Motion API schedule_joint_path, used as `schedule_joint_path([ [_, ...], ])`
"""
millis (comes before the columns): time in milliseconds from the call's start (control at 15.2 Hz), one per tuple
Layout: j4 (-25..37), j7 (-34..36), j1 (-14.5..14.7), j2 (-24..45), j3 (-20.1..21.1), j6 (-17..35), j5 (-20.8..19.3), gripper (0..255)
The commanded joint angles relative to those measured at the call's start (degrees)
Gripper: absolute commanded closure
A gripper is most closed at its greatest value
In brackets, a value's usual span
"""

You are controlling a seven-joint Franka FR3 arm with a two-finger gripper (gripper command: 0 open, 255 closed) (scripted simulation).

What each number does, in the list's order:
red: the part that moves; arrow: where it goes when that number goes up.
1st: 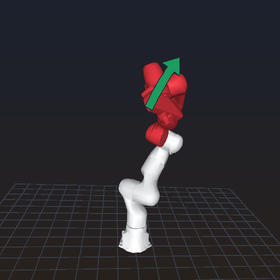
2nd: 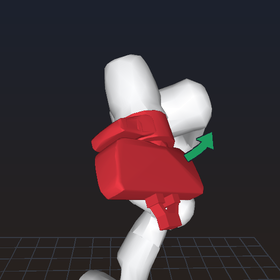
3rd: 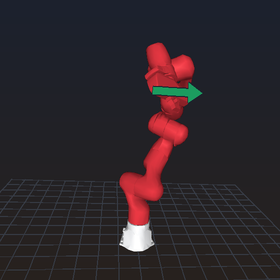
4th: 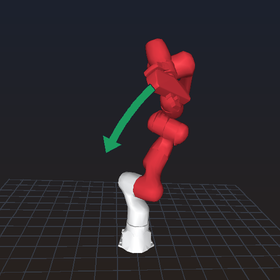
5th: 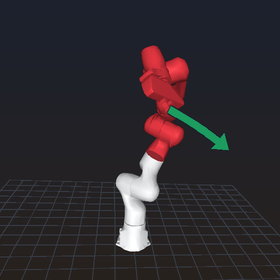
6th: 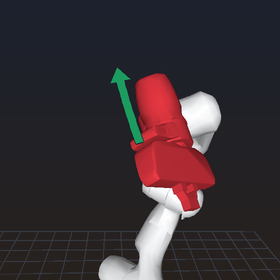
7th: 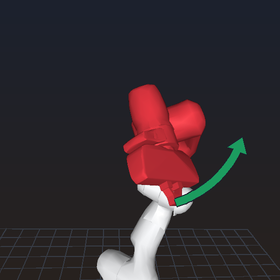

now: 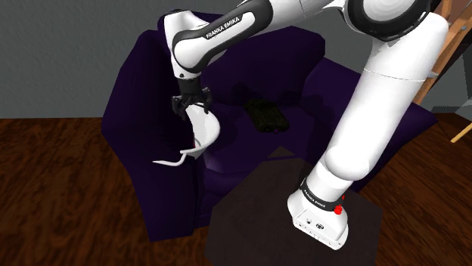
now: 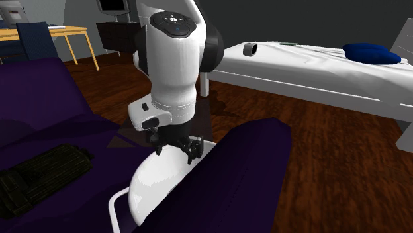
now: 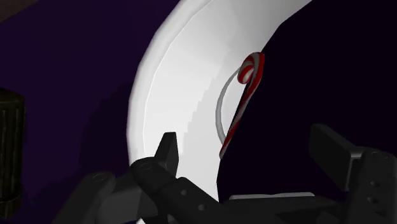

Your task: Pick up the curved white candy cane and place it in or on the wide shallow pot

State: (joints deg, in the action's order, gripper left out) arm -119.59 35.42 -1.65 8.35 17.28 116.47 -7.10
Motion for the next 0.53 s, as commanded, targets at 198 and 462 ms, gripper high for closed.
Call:
schedule_joint_path([
  [198,0.88,-0.25,-0.88,0.36,2.66,11.32,5.92,0],
  [462,0.88,-0.06,-2.18,0.43,4.00,11.31,5.65,0],
])
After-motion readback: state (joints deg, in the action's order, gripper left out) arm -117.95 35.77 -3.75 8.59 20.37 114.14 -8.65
